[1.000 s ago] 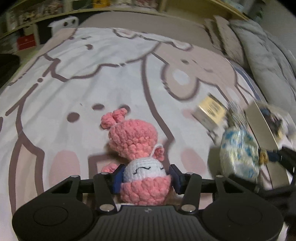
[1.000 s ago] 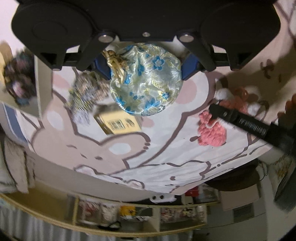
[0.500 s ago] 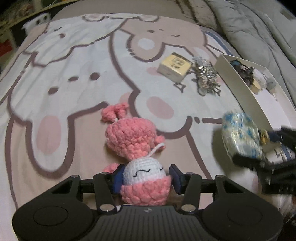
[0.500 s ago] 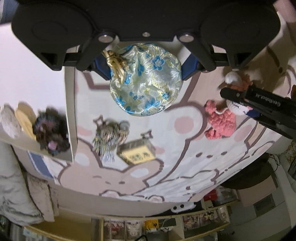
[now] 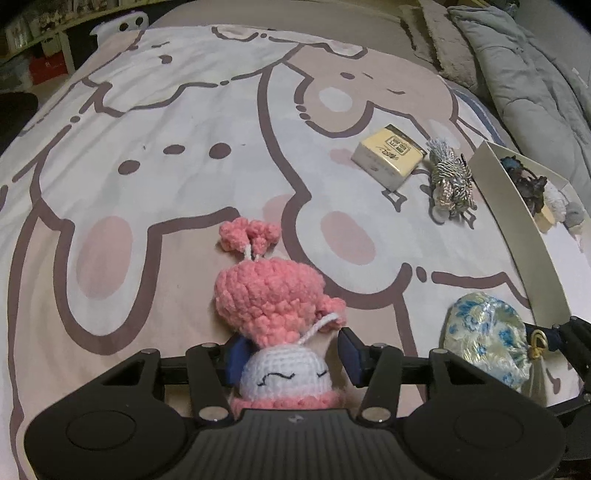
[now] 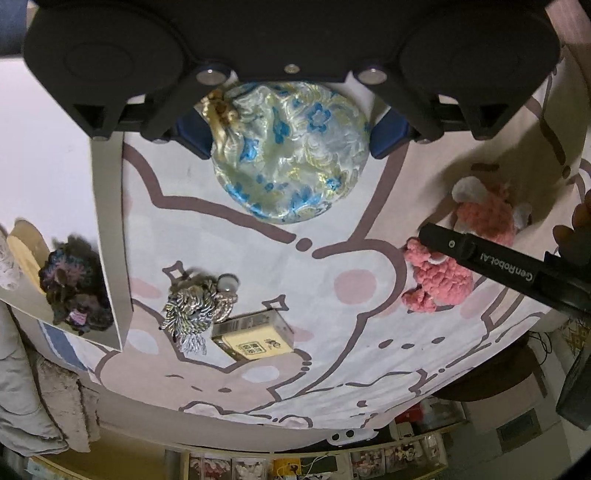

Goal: Organize objects
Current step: 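Lift the doll and pouch and carry both toward the white box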

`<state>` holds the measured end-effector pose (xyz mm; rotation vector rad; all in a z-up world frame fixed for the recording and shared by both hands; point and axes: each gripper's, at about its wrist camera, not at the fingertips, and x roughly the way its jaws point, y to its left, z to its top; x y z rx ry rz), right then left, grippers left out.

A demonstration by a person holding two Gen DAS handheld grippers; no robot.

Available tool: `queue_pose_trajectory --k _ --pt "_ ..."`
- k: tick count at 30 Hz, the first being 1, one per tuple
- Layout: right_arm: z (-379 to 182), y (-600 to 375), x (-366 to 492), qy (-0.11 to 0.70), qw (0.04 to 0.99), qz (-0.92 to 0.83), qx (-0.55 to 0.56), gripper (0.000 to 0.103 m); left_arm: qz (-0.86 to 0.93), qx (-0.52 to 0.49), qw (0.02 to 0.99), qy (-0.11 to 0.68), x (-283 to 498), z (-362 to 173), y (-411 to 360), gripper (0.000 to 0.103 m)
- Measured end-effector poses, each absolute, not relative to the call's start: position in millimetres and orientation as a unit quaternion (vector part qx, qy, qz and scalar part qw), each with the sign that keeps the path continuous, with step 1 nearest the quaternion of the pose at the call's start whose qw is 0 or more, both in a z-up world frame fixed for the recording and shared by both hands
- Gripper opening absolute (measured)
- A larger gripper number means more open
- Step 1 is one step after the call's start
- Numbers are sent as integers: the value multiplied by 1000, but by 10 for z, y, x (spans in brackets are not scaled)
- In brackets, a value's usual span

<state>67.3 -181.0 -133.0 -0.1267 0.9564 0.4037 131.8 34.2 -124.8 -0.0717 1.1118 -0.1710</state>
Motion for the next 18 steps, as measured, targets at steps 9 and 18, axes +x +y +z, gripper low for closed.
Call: queue_pose_trajectory --k 9,18 --pt "-1287 -1833 656 447 872 193 -58 85 -75 -33 857 509 1276 -1189 369 41" --pt "-844 -1928 649 385 905 182 -30 85 -89 -46 887 451 1213 -830 307 41"
